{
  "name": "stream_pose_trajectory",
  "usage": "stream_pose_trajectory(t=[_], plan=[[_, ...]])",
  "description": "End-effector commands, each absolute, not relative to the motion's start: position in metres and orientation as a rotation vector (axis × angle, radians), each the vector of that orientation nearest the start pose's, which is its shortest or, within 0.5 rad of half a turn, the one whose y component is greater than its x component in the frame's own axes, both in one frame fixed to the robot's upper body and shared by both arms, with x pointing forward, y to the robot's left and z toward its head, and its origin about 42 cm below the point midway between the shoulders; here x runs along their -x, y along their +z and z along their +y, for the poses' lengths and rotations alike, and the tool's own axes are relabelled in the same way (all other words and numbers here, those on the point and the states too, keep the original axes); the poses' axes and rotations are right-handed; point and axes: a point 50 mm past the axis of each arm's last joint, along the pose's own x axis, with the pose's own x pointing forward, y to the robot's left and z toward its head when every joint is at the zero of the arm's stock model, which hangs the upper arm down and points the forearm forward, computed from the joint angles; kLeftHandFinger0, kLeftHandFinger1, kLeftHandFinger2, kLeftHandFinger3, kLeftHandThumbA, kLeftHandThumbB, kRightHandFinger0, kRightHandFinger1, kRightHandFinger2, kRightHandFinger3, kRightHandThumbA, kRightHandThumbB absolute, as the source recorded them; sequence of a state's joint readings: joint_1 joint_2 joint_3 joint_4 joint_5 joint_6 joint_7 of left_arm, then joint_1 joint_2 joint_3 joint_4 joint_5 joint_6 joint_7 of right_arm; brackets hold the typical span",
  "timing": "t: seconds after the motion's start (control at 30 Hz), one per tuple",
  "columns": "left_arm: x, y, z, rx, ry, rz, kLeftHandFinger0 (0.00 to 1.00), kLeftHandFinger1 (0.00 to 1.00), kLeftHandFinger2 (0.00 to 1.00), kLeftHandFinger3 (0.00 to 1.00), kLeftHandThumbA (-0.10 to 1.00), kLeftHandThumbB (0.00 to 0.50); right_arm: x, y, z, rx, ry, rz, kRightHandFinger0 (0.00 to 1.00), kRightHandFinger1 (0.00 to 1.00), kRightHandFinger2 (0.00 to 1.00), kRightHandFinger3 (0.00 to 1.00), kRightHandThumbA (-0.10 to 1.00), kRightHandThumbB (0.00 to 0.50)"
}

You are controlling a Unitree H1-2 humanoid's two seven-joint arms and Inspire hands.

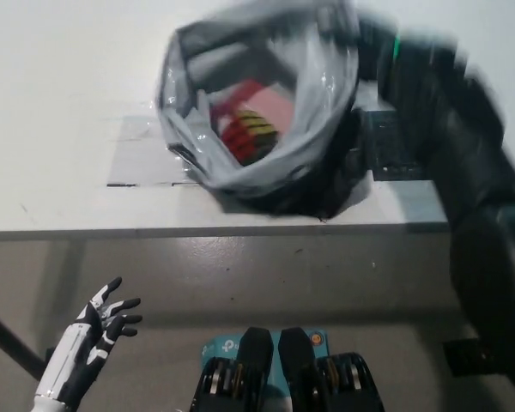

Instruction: Use the right hand to pick up a rubix's cube and place it into a plastic bag and lift the bag

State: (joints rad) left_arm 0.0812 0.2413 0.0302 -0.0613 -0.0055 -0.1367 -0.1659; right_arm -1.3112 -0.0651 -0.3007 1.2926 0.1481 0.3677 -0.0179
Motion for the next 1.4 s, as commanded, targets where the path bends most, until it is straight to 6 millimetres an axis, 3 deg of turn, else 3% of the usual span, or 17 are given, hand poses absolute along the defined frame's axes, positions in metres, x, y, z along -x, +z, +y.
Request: stream_pose_trajectory(t=[0.0, 0.07, 0.1, 0.13, 0.2, 0.27, 0.33, 0.37, 0.5, 0.77, 0.87, 1.0, 1.03, 1.1, 1.23, 1.3, 1.37], plan=[[-0.258, 0.121, 0.293, -0.277, -0.174, -0.154, 0.71, 0.73, 0.81, 0.98, 0.86, 0.165, -0.599, 0.364, -0.132, -0.200, 0.107, 0.229, 0.00, 0.33, 0.84, 0.45, 0.01, 0.186], [-0.259, 0.121, 0.294, -0.278, -0.176, -0.155, 0.71, 0.73, 0.81, 0.98, 0.86, 0.164, -0.600, 0.384, -0.129, -0.239, 0.129, 0.188, 0.00, 0.26, 0.74, 0.38, -0.02, 0.181], [-0.260, 0.122, 0.294, -0.281, -0.176, -0.157, 0.71, 0.73, 0.80, 0.99, 0.85, 0.166, -0.599, 0.408, -0.125, -0.289, 0.159, 0.138, 0.00, 0.15, 0.61, 0.38, -0.06, 0.164], [-0.260, 0.122, 0.294, -0.279, -0.177, -0.154, 0.70, 0.73, 0.80, 0.99, 0.85, 0.167, -0.597, 0.428, -0.120, -0.312, 0.188, 0.087, 0.00, 0.10, 0.56, 0.40, -0.07, 0.174], [-0.260, 0.122, 0.293, -0.284, -0.181, -0.155, 0.70, 0.72, 0.80, 0.99, 0.85, 0.166, -0.585, 0.478, -0.108, -0.355, 0.256, -0.017, 0.00, 0.08, 0.55, 0.22, -0.06, 0.166], [-0.260, 0.122, 0.293, -0.293, -0.182, -0.153, 0.70, 0.72, 0.80, 1.00, 0.86, 0.164, -0.581, 0.490, -0.105, -0.367, 0.265, -0.032, 0.00, 0.09, 0.60, 0.26, -0.08, 0.165], [-0.260, 0.123, 0.293, -0.309, -0.184, -0.148, 0.70, 0.72, 0.80, 1.00, 0.88, 0.165, -0.573, 0.516, -0.100, -0.356, 0.292, -0.068, 0.00, 0.12, 0.67, 0.34, -0.06, 0.153], [-0.260, 0.123, 0.294, -0.317, -0.187, -0.149, 0.70, 0.72, 0.81, 1.00, 0.88, 0.156, -0.570, 0.525, -0.098, -0.357, 0.295, -0.083, 0.00, 0.17, 0.73, 0.42, -0.06, 0.157], [-0.261, 0.125, 0.295, -0.306, -0.186, -0.154, 0.70, 0.72, 0.80, 1.00, 0.86, 0.154, -0.567, 0.539, -0.097, -0.366, 0.289, -0.106, 0.00, 0.26, 0.75, 0.60, -0.07, 0.173], [-0.263, 0.128, 0.296, -0.327, -0.196, -0.162, 0.69, 0.71, 0.79, 1.00, 0.87, 0.130, -0.571, 0.546, -0.104, -0.247, 0.242, -0.122, 0.00, 0.27, 0.75, 0.71, -0.05, 0.168], [-0.262, 0.127, 0.296, -0.333, -0.197, -0.167, 0.69, 0.71, 0.79, 1.00, 0.87, 0.117, -0.572, 0.546, -0.104, -0.242, 0.244, -0.121, 0.00, 0.31, 0.82, 0.86, -0.07, 0.148], [-0.261, 0.127, 0.294, -0.336, -0.192, -0.163, 0.68, 0.70, 0.78, 0.99, 0.86, 0.113, -0.575, 0.541, -0.104, -0.287, 0.224, -0.106, 0.00, 0.29, 0.83, 0.71, -0.10, 0.163], [-0.261, 0.126, 0.294, -0.333, -0.190, -0.160, 0.67, 0.69, 0.77, 0.98, 0.84, 0.109, -0.577, 0.537, -0.104, -0.290, 0.221, -0.101, 0.00, 0.28, 0.80, 0.62, -0.10, 0.165], [-0.261, 0.125, 0.293, -0.310, -0.185, -0.155, 0.67, 0.69, 0.77, 0.98, 0.81, 0.120, -0.580, 0.528, -0.105, -0.299, 0.202, -0.072, 0.00, 0.26, 0.77, 0.64, -0.10, 0.179], [-0.261, 0.124, 0.292, -0.304, -0.189, -0.155, 0.67, 0.69, 0.77, 0.97, 0.79, 0.120, -0.586, 0.506, -0.108, -0.310, 0.179, -0.033, 0.00, 0.23, 0.78, 0.82, -0.10, 0.169], [-0.261, 0.124, 0.292, -0.301, -0.188, -0.156, 0.67, 0.68, 0.77, 0.97, 0.79, 0.119, -0.590, 0.486, -0.112, -0.292, 0.185, -0.019, 0.00, 0.22, 0.77, 0.77, -0.10, 0.158], [-0.261, 0.124, 0.292, -0.303, -0.188, -0.156, 0.67, 0.68, 0.76, 0.96, 0.77, 0.116, -0.594, 0.469, -0.114, -0.292, 0.180, 0.007, 0.00, 0.14, 0.62, 0.61, -0.10, 0.169]])
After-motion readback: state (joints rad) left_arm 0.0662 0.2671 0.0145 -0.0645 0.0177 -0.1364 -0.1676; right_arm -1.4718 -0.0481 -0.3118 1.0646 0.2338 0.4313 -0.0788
